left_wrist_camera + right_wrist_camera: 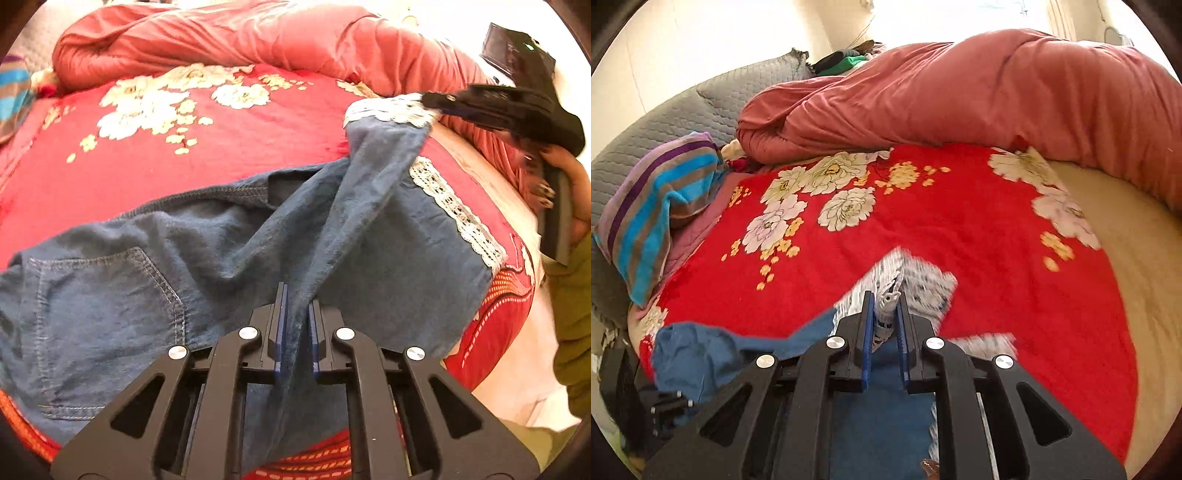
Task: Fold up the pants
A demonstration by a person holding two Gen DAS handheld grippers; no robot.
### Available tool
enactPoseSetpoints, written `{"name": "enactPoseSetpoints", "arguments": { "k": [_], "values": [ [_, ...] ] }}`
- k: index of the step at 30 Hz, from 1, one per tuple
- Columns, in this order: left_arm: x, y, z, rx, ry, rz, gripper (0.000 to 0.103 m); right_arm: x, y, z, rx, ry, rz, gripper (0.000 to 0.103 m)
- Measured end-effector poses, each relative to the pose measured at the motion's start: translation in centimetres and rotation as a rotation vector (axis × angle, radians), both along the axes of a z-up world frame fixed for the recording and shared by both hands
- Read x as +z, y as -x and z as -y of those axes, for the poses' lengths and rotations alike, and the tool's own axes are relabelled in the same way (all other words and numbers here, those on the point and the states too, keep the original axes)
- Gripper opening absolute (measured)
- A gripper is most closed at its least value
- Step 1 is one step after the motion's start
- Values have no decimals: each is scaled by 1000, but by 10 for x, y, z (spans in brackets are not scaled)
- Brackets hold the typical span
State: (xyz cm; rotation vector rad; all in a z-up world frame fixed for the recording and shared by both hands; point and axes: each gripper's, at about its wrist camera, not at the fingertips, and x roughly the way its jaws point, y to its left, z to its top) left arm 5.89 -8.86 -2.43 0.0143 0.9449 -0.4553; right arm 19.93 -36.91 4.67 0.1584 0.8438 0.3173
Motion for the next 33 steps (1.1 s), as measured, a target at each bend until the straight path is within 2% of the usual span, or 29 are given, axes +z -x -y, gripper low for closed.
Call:
{"name": "enactPoseSetpoints", "arguments": {
  "k": [6,14,18,24,33],
  "values": [
    [14,16,4,-28,-60,76,2,5,53,32,-30,-6,-10,11],
    [6,28,12,-72,-109,64,2,-32,99,59,-84,-28,-149,11],
    [5,35,15,-77,-147,75,2,-42,113,62,-92,-39,-178,11],
    [6,42,11,-77,-162,70,2,-50,127,65,-88,-38,-205,10],
    [-4,50,22,-127,-211,52,3,-61,131,70,-98,32,-222,10]
  ]
}}
